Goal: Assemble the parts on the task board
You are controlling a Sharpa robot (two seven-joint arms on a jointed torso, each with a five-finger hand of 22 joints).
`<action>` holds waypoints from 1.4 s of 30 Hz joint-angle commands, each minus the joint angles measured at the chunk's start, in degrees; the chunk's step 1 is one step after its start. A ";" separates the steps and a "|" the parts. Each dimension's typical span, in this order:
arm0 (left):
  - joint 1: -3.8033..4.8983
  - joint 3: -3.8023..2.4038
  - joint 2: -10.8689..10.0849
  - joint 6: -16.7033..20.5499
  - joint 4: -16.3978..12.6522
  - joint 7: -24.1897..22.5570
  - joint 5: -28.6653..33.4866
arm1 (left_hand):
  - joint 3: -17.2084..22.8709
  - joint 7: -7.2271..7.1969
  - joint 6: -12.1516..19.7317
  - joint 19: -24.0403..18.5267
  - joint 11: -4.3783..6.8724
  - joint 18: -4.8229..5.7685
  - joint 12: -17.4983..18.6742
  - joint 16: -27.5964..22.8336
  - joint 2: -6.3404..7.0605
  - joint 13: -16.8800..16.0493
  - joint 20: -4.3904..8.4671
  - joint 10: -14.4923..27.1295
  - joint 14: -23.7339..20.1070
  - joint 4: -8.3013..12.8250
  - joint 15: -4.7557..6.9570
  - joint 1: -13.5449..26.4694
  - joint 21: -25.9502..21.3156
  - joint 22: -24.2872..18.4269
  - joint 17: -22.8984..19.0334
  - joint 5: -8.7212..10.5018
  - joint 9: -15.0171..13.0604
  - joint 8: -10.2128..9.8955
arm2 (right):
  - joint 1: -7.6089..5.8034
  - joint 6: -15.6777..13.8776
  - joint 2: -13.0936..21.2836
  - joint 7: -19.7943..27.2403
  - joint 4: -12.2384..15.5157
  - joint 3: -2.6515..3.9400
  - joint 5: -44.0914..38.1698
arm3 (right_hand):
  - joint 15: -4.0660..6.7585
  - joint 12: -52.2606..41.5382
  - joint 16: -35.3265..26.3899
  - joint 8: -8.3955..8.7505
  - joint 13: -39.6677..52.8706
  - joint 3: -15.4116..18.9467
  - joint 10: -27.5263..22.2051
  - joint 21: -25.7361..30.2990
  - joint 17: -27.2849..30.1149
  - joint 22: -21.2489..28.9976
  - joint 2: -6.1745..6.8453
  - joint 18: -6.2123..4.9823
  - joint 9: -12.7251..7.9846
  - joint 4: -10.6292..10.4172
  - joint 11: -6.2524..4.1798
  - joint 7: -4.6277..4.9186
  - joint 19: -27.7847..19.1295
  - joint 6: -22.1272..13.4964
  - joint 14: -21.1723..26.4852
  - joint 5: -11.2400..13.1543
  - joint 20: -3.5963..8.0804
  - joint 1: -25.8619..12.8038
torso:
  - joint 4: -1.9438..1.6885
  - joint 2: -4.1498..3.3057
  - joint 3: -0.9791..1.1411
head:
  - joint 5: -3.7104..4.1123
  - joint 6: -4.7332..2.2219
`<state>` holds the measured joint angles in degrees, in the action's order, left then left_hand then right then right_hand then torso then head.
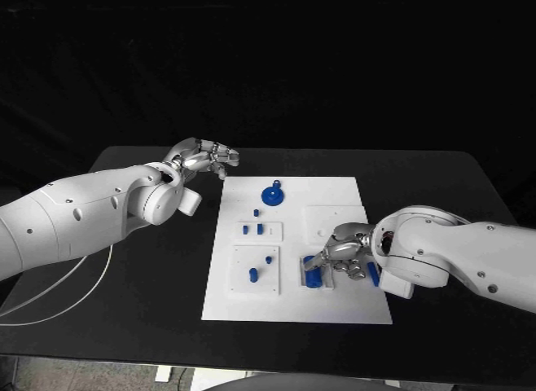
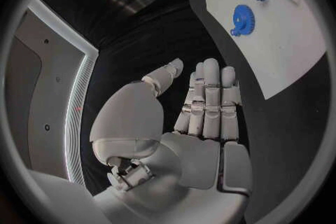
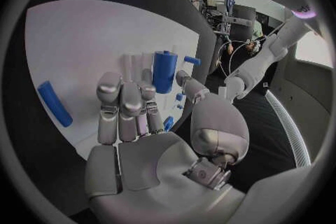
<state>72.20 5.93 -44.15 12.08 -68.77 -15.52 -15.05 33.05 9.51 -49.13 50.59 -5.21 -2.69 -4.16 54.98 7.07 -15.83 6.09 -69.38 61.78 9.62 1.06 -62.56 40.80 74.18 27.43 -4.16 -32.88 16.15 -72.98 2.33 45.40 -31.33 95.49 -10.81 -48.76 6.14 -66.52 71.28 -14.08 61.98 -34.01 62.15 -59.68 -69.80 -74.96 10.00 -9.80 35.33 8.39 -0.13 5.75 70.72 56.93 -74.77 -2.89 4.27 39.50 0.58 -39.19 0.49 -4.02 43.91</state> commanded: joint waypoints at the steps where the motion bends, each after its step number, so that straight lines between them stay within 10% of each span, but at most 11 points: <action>1: 0.03 -0.02 0.07 -0.76 -0.16 -0.34 0.11 | 0.00 -0.05 0.47 0.20 -0.23 -0.75 -0.06 -0.31 -0.01 -0.07 0.32 -0.05 0.03 -0.30 -0.27 0.53 -0.29 0.06 0.07 0.15 -0.07 0.21 | 0.29 0.59 -0.06 -0.13 -0.06 -0.18 -1.44 | 0.28 0.46 -0.53 0.25 0.16 2.55 -0.61 0.16 -0.10 -0.40 -0.19 -5.20 0.18 0.75 -0.17 0.28 -0.76 -0.45 0.34 0.08 0.22 -1.58 | -0.04 0.02 -0.02 | -0.23 0.08; 9: 0.03 -0.02 0.06 -0.75 -0.12 -0.36 0.11 | 0.01 -0.05 0.48 0.19 -0.23 -0.76 -0.06 -0.33 0.01 -0.07 0.32 -0.04 0.02 -0.29 -0.27 0.51 -0.31 0.08 0.08 0.16 -0.07 0.21 | 0.33 -0.09 0.08 0.52 0.06 -0.18 -1.99 | 0.51 0.84 -1.03 0.51 0.48 11.79 -1.01 0.72 -0.59 -0.31 -3.52 -5.20 0.50 7.88 -0.40 0.13 -1.78 -0.86 0.74 0.07 1.26 -5.89 | 0.03 0.01 -0.03 | -0.43 0.14; 33: 0.02 -0.02 0.00 -0.87 -0.08 -0.35 0.11 | 0.02 -0.04 0.52 0.17 -0.24 -0.76 -0.06 -0.38 0.02 -0.08 0.32 -0.01 0.00 -0.31 -0.28 0.48 -0.37 0.13 0.12 0.16 -0.06 0.22 | 0.90 3.91 1.97 5.69 1.17 -0.18 -3.62 | 0.36 1.17 -2.00 0.74 0.83 11.94 -0.74 0.85 -0.87 -0.23 -4.36 -5.20 0.41 8.08 -0.28 0.23 -1.42 -0.25 0.64 -0.03 0.84 6.91 | 0.06 0.01 0.02 | -0.44 0.05; 42: 0.02 -0.02 0.02 -1.08 -0.04 0.09 0.92 | -0.01 -0.03 0.53 0.18 -0.25 -0.74 -0.06 -0.40 -0.03 -0.09 0.29 -0.01 0.00 -0.45 -0.30 0.60 -0.41 0.17 0.15 0.17 -0.07 0.24 | 0.91 2.87 1.44 3.98 0.74 -0.18 -4.50 | 0.52 1.41 -2.18 0.74 0.74 9.43 -0.21 1.04 -1.10 0.01 -8.15 -5.20 0.32 4.76 -0.44 0.06 -0.97 0.35 0.24 0.06 0.52 4.58 | -0.03 0.00 -0.05 | -0.42 -0.02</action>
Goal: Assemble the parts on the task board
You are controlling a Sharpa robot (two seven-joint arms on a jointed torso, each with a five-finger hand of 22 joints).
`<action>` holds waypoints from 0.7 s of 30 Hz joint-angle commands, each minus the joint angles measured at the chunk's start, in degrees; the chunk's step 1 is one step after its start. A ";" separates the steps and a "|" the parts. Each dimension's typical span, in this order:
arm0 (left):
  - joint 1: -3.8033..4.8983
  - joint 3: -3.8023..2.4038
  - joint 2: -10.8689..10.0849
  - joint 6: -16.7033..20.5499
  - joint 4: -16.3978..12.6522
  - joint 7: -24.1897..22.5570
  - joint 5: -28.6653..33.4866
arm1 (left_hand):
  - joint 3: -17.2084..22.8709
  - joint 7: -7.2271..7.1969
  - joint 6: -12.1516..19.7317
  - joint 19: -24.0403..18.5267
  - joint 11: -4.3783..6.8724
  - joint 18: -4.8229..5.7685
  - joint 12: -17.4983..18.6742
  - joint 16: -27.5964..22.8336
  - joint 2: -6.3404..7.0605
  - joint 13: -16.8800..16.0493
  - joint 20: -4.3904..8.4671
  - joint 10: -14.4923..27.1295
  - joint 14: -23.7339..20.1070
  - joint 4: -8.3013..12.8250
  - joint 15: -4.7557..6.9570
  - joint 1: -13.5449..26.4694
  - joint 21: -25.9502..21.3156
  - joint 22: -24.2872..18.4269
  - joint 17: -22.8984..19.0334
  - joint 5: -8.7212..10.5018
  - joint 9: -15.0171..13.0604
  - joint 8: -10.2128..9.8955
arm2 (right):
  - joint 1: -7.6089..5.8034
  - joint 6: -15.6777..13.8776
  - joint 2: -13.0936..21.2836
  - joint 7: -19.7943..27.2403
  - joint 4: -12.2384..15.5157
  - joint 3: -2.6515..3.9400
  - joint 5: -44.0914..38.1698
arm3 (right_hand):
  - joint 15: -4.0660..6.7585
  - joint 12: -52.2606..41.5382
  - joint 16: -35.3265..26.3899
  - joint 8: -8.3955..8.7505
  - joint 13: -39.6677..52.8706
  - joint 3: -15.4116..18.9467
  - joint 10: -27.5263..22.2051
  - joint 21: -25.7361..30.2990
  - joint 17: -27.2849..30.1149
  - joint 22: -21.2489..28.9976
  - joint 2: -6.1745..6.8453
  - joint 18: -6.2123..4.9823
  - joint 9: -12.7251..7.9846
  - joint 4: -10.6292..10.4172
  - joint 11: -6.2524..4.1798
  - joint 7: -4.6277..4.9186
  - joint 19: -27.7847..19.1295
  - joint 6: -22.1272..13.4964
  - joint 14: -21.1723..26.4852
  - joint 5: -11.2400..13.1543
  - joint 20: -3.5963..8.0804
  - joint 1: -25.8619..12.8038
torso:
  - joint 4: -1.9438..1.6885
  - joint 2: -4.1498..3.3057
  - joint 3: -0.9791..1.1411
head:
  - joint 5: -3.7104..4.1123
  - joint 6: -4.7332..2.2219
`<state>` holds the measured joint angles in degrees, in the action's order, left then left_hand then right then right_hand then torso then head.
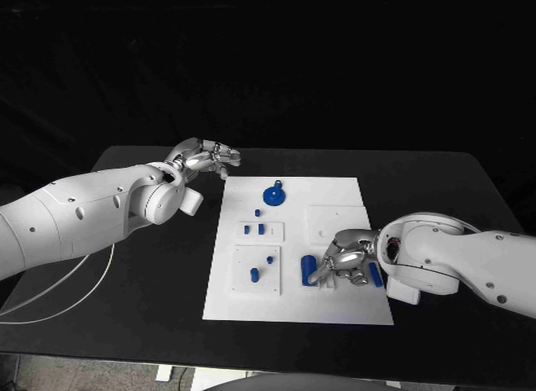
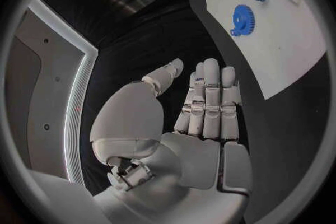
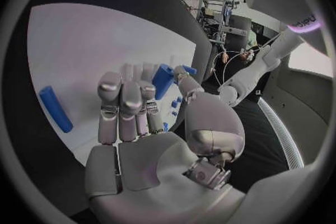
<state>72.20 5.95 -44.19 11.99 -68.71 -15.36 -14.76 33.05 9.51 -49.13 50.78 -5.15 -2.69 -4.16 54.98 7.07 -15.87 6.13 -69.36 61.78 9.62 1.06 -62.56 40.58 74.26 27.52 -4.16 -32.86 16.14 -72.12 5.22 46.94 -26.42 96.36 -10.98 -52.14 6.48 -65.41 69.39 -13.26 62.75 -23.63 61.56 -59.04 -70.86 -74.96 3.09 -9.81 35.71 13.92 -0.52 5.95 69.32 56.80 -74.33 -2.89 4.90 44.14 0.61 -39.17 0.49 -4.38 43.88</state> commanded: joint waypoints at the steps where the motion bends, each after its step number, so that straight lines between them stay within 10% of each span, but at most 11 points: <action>1: 0.02 -0.03 0.05 -1.07 -0.08 0.08 0.62 | -0.01 -0.03 0.53 -0.01 -0.31 -0.74 -0.06 -0.40 -0.03 -0.05 0.26 -0.03 0.00 -0.45 -0.30 0.61 -0.18 0.09 0.07 0.18 -0.08 0.24 | 0.05 0.19 -0.16 -1.12 -0.16 -0.01 -1.22 | 0.19 0.32 -0.30 -0.08 -0.04 -1.38 0.41 0.41 -0.06 0.02 -1.95 -5.19 -0.07 -1.16 -0.06 -0.14 0.46 0.49 -0.23 0.06 -0.11 -0.11 | -0.07 -0.02 -0.06 | -0.04 -0.01; 5: 0.03 -0.03 0.02 -1.27 -0.10 0.35 0.62 | -0.02 -0.02 0.55 -0.01 -0.32 -0.73 -0.05 -0.41 -0.05 -0.05 0.25 0.00 -0.01 -0.52 -0.31 0.67 -0.20 0.10 0.08 0.16 -0.08 0.24 | 0.13 1.20 -0.55 -1.50 -0.39 -0.01 -1.34 | 0.17 0.45 -0.46 -0.01 0.00 -6.13 0.51 0.33 -0.14 -0.06 -3.49 -5.19 -0.08 -2.77 -0.02 -0.16 0.52 0.56 -0.30 0.00 -0.16 1.45 | -0.03 -0.03 -0.05 | -0.04 0.00; 11: 0.03 -0.03 -0.04 -1.31 -0.15 0.66 0.53 | -0.01 -0.02 0.58 -0.03 -0.32 -0.74 -0.03 -0.44 -0.03 -0.04 0.25 0.04 -0.03 -0.53 -0.31 0.66 -0.23 0.12 0.09 0.14 -0.07 0.23 | 0.38 3.65 -0.91 -1.81 -0.98 -0.01 1.37 | -0.05 0.60 -1.04 0.14 0.17 -14.27 0.53 0.00 -0.06 -0.35 -2.52 -5.19 -0.05 -5.20 0.08 0.13 0.53 0.48 -0.12 0.04 -0.59 2.08 | -0.04 0.00 -0.02 | -0.14 0.11; 21: 0.03 -0.03 -0.04 -1.25 -0.16 0.67 0.38 | 0.04 0.00 0.69 -0.07 -0.35 -0.75 0.02 -0.51 0.04 -0.03 0.25 0.16 -0.10 -0.46 -0.34 0.52 -0.30 0.18 0.13 0.05 -0.05 0.20 | 0.56 3.05 -1.10 -1.90 -1.13 -0.01 0.17 | -0.11 0.55 -1.12 -0.02 0.36 -18.27 0.66 -0.45 -0.24 -0.58 -0.89 -5.19 0.23 -3.21 0.21 0.12 0.75 0.55 -0.29 0.09 -0.80 2.54 | -0.04 -0.01 -0.03 | -0.14 0.27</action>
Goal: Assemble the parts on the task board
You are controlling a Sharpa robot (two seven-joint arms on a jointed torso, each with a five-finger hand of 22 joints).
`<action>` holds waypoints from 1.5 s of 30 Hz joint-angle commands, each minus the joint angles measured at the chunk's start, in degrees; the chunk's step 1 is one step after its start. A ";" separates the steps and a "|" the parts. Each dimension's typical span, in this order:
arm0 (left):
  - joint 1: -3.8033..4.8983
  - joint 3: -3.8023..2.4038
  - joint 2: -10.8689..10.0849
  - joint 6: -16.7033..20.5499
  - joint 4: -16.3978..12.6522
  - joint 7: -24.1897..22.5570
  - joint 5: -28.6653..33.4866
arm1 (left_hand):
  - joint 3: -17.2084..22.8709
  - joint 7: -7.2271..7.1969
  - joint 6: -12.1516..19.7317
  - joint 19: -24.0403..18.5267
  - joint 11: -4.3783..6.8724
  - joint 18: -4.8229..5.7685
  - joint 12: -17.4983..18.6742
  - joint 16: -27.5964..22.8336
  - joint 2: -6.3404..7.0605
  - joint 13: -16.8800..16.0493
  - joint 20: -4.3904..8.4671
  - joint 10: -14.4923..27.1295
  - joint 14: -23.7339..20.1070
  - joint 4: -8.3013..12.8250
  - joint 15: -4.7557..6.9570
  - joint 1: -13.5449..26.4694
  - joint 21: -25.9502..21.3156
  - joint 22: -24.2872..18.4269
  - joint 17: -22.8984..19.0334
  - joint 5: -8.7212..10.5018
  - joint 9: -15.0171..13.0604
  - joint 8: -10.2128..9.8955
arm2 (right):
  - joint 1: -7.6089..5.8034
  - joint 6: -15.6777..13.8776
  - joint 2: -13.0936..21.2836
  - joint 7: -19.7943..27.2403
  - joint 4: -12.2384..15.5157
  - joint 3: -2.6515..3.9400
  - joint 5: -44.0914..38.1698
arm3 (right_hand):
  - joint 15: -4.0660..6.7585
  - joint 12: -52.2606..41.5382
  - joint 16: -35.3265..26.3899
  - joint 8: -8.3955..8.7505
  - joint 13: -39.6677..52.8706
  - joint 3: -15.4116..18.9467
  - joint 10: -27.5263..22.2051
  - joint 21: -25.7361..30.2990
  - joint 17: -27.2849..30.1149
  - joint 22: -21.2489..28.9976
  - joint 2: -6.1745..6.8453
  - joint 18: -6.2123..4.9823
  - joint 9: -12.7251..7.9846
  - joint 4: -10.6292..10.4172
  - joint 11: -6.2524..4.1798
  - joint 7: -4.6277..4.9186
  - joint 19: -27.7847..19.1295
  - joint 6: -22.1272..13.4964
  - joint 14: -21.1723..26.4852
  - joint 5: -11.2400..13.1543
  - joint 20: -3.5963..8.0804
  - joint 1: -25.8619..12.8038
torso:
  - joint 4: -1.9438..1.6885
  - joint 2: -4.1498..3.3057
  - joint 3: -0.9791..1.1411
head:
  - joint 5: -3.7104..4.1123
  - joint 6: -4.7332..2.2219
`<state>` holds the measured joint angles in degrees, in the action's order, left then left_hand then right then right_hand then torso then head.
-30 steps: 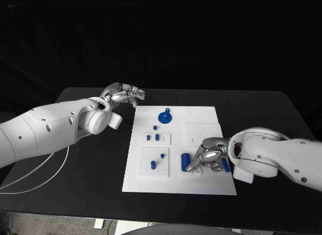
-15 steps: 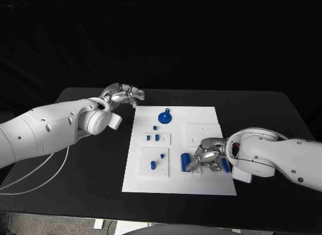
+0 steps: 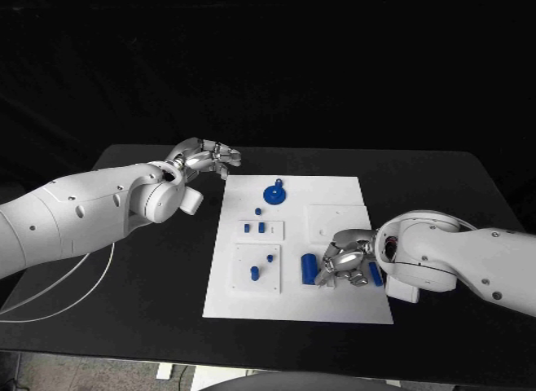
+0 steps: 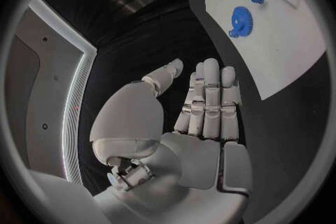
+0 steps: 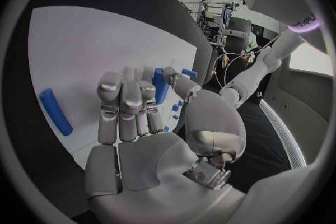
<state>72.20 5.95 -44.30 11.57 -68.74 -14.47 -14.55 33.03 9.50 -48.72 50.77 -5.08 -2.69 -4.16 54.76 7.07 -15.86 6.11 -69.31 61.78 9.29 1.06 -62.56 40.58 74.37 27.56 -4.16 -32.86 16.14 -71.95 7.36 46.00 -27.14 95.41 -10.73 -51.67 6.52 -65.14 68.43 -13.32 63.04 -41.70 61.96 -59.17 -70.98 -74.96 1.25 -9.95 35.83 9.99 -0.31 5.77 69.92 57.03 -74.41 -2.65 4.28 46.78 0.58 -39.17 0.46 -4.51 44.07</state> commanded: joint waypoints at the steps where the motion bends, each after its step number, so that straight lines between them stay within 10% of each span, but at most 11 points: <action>1: 0.03 -0.02 0.06 -0.81 -0.13 -0.23 0.16 | 0.06 0.01 0.28 -0.07 -0.42 -0.75 0.02 -0.28 0.04 -0.04 0.26 0.11 -0.10 -0.12 -0.34 0.52 -0.31 0.07 0.09 0.05 -0.06 0.20 | 0.40 0.94 -0.15 -1.18 -0.16 -0.26 -0.31 | -0.16 0.27 -0.18 0.03 0.10 -0.14 0.28 -0.38 -0.13 -0.59 1.37 -5.05 0.15 1.14 0.01 0.30 0.17 0.30 -0.22 -0.15 -0.19 -0.09 | 0.00 -0.01 0.01 | -0.01 0.09; 16: 0.03 -0.02 -0.03 -0.90 -0.15 -0.17 0.04 | 0.11 0.02 0.30 -0.08 -0.43 -0.75 0.01 -0.31 0.00 -0.05 0.25 0.13 -0.12 -0.11 -0.35 0.45 -0.35 0.12 0.12 -0.02 -0.06 0.22 | 0.53 2.54 0.00 -0.49 -0.31 -0.26 0.38 | -0.17 0.43 -0.36 -0.03 0.18 3.47 0.41 -0.34 -0.30 -0.39 4.07 -5.05 0.36 1.71 0.01 0.29 0.33 0.27 -0.46 -0.18 -0.39 -4.00 | -0.01 -0.01 0.00 | -0.03 0.25; 26: 0.03 -0.02 0.00 -1.02 -0.08 -0.19 0.02 | 0.12 0.02 0.30 -0.08 -0.43 -0.75 0.00 -0.32 -0.01 -0.05 0.24 0.13 -0.12 -0.09 -0.35 0.40 -0.36 0.14 0.14 -0.04 -0.06 0.23 | 0.58 2.52 0.24 0.94 -0.11 -0.26 1.84 | -0.26 0.50 -0.92 0.08 0.61 9.14 -0.23 -0.21 -0.43 -0.44 7.64 -5.05 0.48 6.62 0.10 0.38 -0.28 -0.02 0.10 -1.86 -0.16 -0.61 | 0.02 -0.02 0.01 | -0.09 0.38; 45: 0.03 -0.01 0.07 -0.94 0.06 -0.24 0.02 | 0.12 0.02 0.31 -0.08 -0.44 -0.75 -0.01 -0.33 -0.03 -0.06 0.23 0.13 -0.12 -0.10 -0.36 0.38 -0.39 0.19 0.18 -0.05 -0.07 0.25 | -0.71 1.15 4.04 5.78 2.04 -0.13 4.15 | -0.10 0.59 -0.95 0.12 0.60 11.56 0.15 0.04 -0.66 -0.19 4.70 -5.05 0.46 5.90 -0.04 0.25 -0.08 0.22 -0.14 -0.94 -0.17 -1.59 | 0.01 0.03 0.07 | 0.03 -0.05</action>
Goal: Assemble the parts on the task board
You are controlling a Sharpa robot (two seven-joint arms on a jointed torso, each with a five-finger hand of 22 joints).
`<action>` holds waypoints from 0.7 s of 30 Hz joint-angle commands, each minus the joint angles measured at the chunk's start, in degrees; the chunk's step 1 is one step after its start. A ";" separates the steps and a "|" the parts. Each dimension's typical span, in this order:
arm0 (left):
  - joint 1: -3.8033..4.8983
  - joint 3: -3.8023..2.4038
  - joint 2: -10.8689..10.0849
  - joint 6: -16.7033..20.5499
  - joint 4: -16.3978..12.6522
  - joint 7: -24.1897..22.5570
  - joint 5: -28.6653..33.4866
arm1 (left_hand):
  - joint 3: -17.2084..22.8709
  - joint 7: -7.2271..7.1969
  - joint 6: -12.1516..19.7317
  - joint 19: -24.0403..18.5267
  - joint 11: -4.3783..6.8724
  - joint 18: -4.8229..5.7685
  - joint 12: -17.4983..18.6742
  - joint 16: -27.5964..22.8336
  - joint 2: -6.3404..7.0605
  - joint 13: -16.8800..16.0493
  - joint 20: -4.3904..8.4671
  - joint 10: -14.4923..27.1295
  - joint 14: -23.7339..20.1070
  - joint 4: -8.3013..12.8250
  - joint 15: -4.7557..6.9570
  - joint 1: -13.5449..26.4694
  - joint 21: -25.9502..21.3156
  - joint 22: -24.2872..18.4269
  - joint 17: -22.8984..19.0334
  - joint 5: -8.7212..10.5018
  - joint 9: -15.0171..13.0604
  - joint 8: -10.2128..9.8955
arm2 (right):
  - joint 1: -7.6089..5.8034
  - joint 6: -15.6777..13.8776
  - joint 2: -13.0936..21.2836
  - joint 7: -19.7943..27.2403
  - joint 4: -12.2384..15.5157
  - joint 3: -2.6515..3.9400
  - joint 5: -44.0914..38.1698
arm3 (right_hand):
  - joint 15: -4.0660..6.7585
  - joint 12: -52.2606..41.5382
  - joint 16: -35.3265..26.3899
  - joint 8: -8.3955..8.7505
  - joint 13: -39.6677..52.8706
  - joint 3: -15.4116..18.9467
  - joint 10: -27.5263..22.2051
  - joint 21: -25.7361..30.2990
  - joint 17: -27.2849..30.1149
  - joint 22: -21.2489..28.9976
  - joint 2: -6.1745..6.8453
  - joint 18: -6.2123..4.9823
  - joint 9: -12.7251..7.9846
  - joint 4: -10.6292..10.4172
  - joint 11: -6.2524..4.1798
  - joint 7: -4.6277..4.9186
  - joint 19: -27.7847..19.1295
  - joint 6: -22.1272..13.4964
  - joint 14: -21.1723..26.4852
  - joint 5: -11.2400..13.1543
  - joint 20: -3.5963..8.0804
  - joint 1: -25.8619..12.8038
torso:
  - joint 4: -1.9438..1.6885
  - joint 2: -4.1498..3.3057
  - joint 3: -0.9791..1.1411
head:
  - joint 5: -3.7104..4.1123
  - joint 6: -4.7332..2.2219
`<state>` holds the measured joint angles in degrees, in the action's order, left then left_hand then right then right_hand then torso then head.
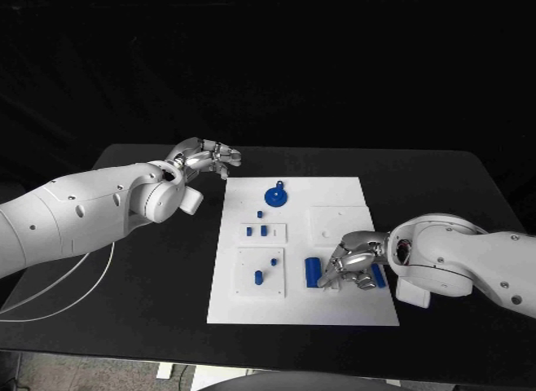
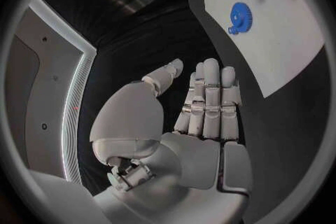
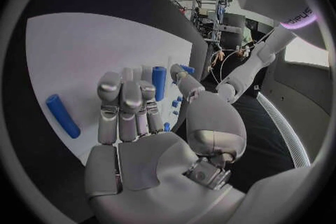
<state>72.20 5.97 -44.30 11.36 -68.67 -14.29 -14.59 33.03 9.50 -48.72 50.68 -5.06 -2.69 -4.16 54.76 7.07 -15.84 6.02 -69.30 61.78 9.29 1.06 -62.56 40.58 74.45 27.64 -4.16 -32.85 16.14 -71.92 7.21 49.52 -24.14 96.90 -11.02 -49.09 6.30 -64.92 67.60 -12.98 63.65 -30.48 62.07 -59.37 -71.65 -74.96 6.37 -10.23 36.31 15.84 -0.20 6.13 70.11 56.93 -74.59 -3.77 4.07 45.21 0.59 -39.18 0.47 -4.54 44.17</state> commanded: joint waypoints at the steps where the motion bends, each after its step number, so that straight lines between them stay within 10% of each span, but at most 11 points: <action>1: 0.02 -0.04 0.10 -0.78 0.02 -0.43 0.05 | 0.12 0.03 0.31 0.01 -0.47 -0.75 -0.01 -0.33 -0.03 -0.08 0.32 0.13 -0.12 -0.10 -0.36 0.39 -0.40 0.11 0.10 -0.05 -0.07 0.25 | -0.99 1.36 0.90 3.03 0.74 0.19 1.87 | 0.12 0.38 -0.09 -0.22 -0.02 0.36 0.05 0.25 -0.03 -0.18 -0.42 -4.77 -0.03 0.05 -0.15 -0.11 -0.27 0.31 0.02 0.18 0.05 -0.03 | 0.02 0.04 0.04 | 0.07 -0.22; 12: 0.02 -0.02 0.41 -0.87 0.31 -0.45 0.05 | 0.11 0.03 0.31 0.01 -0.47 -0.74 -0.03 -0.35 -0.05 -0.09 0.31 0.13 -0.12 -0.12 -0.37 0.40 -0.42 0.15 0.13 -0.05 -0.07 0.26 | -3.13 1.53 3.99 5.44 0.90 2.65 5.81 | 0.15 0.36 -0.01 -0.15 -0.01 0.50 0.12 0.28 -0.12 -0.15 -0.40 -4.77 -0.06 0.14 -0.15 -0.10 -0.24 0.21 -0.07 0.24 0.12 -0.03 | 0.08 0.00 0.11 | 0.81 -0.85; 21: 0.02 -0.02 0.53 -0.90 0.28 -0.47 0.05 | 0.10 0.03 0.31 0.01 -0.47 -0.74 -0.03 -0.36 -0.07 -0.09 0.31 0.13 -0.13 -0.14 -0.37 0.41 -0.44 0.17 0.15 -0.05 -0.07 0.28 | -4.11 5.28 5.73 1.82 -2.96 2.92 -0.33 | 0.12 0.39 -0.10 0.05 0.00 0.15 0.21 0.37 -0.15 -0.07 -1.03 -4.77 -0.15 0.43 -0.11 -0.05 -0.12 -0.04 -0.13 0.26 0.39 0.91 | 0.03 0.01 0.00 | 1.41 -1.10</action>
<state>72.20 5.97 -43.86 11.25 -68.33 -14.28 -14.59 33.03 9.50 -48.72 50.66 -5.12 -2.69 -4.16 54.76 7.07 -15.89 6.00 -69.07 61.78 9.29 1.06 -62.56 40.37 74.56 27.69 -4.16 -32.85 16.14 -75.97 9.00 54.93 -20.75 94.43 -8.11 -45.71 6.30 -64.89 67.61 -12.97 63.64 -30.29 62.07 -59.37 -71.82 -74.96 5.70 -10.24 36.23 15.96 -0.20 6.01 70.12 56.86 -74.59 -3.77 4.06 45.89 0.64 -39.17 0.55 -3.35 43.12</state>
